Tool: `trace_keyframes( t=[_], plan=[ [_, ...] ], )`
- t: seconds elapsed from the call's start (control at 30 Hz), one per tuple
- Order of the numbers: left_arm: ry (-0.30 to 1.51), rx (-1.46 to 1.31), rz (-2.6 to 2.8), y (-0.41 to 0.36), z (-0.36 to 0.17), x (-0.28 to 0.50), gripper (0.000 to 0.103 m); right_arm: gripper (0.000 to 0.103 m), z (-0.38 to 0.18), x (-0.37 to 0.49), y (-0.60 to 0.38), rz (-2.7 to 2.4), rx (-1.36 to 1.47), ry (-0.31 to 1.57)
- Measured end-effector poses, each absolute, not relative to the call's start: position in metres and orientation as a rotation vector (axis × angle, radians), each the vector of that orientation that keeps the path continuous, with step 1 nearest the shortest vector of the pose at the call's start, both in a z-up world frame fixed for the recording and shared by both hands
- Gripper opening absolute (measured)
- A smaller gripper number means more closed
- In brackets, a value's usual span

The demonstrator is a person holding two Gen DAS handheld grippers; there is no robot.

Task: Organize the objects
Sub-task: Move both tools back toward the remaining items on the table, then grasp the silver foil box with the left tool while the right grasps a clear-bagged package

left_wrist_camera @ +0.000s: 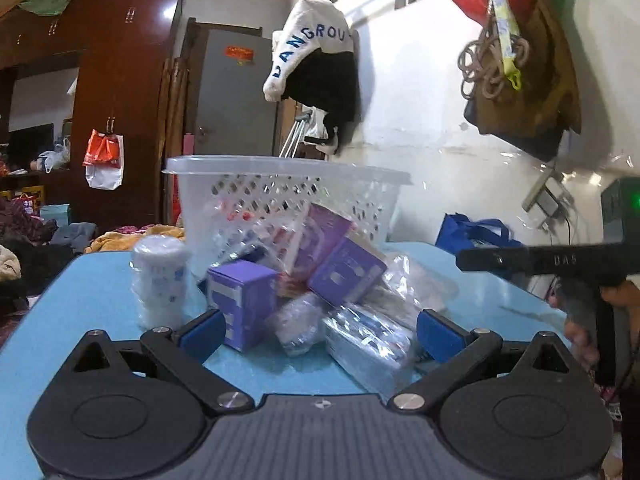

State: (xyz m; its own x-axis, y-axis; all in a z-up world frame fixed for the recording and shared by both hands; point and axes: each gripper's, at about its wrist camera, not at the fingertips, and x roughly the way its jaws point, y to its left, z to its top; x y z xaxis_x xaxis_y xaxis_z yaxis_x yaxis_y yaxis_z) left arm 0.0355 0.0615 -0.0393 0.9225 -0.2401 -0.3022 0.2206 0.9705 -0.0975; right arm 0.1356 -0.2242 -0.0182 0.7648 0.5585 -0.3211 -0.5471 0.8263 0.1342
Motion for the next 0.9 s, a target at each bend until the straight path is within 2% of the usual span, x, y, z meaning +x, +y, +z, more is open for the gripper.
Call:
trace_keyframes(
  t=[0.27,0.37,0.43,0.5,0.53,0.63,0.77,0.83,0.9],
  plan=[
    [0.348,-0.015,-0.277,0.03,-0.051,0.039,0.098,0.103,-0.019,0.132,-0.218,0.576,0.006,0.341],
    [0.362,0.003,-0.26,0.02,-0.054,0.044,0.088,0.103,-0.018,0.126,-0.215,0.584,-0.022,0.31],
    [0.369,0.014,-0.24,0.018,-0.056,0.045,0.075,0.103,-0.018,0.123,-0.21,0.618,-0.031,0.316],
    [0.379,0.007,-0.222,0.022,-0.056,0.045,0.066,0.089,-0.018,0.122,-0.205,0.669,-0.02,0.33],
    [0.383,-0.005,-0.22,0.026,-0.055,0.044,0.065,0.077,-0.017,0.123,-0.2,0.681,-0.021,0.345],
    [0.372,-0.007,-0.205,0.036,-0.051,0.037,0.065,0.063,-0.018,0.129,-0.181,0.658,-0.087,0.407],
    [0.332,0.025,-0.163,0.041,-0.045,0.029,0.066,0.062,-0.022,0.137,-0.162,0.64,-0.156,0.466],
    [0.322,0.033,-0.159,0.041,-0.044,0.028,0.073,0.062,-0.024,0.135,-0.155,0.636,-0.206,0.474],
    [0.325,0.035,-0.174,0.04,-0.044,0.029,0.075,0.061,-0.026,0.129,-0.152,0.632,-0.251,0.454]
  ],
)
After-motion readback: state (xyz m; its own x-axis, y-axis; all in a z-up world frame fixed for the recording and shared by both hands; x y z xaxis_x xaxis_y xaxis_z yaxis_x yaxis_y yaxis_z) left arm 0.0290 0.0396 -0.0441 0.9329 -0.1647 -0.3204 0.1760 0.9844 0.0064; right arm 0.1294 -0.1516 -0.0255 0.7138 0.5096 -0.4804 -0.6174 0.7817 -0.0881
